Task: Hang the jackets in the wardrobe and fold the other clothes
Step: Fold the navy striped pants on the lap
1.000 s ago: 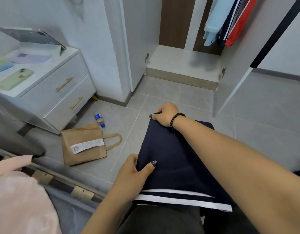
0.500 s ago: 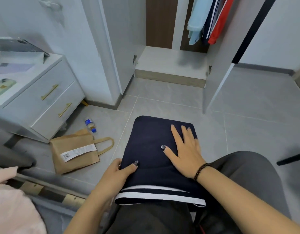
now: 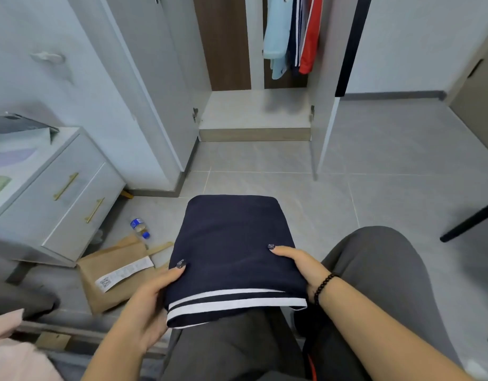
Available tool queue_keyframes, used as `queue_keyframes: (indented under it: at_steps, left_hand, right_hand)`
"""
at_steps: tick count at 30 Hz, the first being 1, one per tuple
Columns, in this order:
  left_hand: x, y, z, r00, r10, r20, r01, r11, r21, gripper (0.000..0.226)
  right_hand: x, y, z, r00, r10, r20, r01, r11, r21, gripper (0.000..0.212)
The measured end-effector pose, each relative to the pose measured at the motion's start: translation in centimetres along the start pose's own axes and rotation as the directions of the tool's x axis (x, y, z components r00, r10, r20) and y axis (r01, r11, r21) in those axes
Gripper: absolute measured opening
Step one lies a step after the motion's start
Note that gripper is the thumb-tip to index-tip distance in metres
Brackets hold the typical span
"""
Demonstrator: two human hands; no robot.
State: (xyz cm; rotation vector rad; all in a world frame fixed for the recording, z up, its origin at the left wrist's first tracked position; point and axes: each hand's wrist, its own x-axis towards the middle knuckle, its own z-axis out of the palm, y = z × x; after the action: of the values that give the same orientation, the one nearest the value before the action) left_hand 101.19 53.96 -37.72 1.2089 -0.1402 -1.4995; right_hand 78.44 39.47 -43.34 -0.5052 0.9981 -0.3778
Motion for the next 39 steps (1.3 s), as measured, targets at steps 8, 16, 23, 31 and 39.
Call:
queue_keyframes:
  at_steps: [8, 16, 23, 31, 39]
  left_hand:
    - [-0.8, 0.8, 1.6, 0.971, 0.071, 0.227, -0.015, 0.971, -0.24, 0.057]
    - [-2.5, -0.6, -1.7, 0.996, -0.083, 0.012, 0.083, 0.996, 0.013, 0.05]
    - [-1.4, -1.1, -3.3, 0.986, -0.144, -0.083, 0.156, 0.972, 0.173, 0.053]
    - [3.7, 1.8, -0.9, 0.977, -0.192, -0.098, 0.209, 0.954, 0.215, 0.04]
    - [8.2, 3.7, 1.9, 0.997, -0.045, -0.07, 0.063, 0.955, 0.289, 0.046]
  right_hand:
    - [-0.4, -0.7, 0.8, 0.987, -0.009, 0.163, -0.015, 0.989, 0.147, 0.033]
    - [-2.5, 0.3, -0.7, 0.976, 0.032, 0.217, 0.004, 0.986, -0.164, 0.048]
    - [-2.1, 0.4, 0.1, 0.991, 0.092, 0.097, -0.085, 0.993, -0.08, 0.052]
    - [-0.7, -0.3, 0.5, 0.996, 0.079, 0.041, -0.077, 0.996, -0.048, 0.052]
    - [1.8, -3.3, -0.1, 0.987, -0.159, -0.035, 0.155, 0.984, -0.087, 0.054]
